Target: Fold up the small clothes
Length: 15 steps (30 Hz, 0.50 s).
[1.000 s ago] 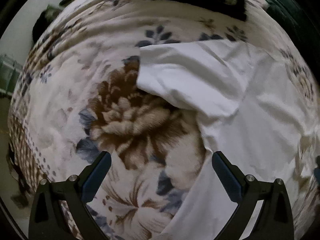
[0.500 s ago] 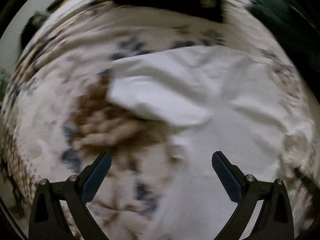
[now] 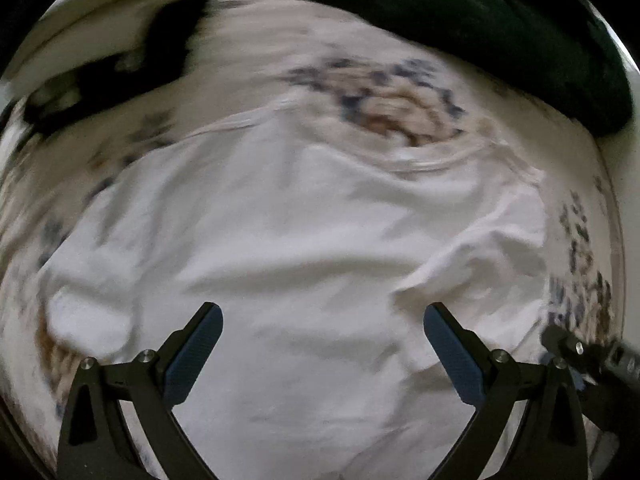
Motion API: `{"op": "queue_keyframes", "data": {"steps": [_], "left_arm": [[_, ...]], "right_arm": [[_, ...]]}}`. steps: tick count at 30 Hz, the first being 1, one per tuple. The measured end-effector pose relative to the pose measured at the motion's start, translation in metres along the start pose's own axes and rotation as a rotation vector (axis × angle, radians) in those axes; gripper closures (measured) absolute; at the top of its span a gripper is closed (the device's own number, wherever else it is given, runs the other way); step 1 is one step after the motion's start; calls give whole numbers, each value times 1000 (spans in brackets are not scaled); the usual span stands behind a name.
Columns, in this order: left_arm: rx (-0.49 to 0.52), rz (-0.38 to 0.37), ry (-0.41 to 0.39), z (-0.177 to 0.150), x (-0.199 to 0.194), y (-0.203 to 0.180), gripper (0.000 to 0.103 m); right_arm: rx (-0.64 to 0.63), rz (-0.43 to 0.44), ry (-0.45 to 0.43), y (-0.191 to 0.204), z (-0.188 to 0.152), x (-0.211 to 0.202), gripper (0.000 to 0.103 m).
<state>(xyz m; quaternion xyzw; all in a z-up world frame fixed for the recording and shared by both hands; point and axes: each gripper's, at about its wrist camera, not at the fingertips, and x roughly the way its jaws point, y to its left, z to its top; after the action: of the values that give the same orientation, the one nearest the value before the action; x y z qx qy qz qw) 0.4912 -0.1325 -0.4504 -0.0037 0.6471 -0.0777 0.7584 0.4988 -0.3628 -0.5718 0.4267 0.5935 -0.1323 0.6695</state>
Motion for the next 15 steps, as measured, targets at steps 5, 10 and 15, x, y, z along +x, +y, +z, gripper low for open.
{"op": "queue_keyframes", "data": {"steps": [5,10,15], "left_arm": [[112,1,90,16,38,-30,25],[149,-48,111,28,56,-36,99],[137,-59,53,42,53,-22,100]], "right_arm": [[42,-21,42,-3,4,22,81],[14,-49,37,1,-6,28,101],[4,-49,18,-10,-29,14,101]]}}
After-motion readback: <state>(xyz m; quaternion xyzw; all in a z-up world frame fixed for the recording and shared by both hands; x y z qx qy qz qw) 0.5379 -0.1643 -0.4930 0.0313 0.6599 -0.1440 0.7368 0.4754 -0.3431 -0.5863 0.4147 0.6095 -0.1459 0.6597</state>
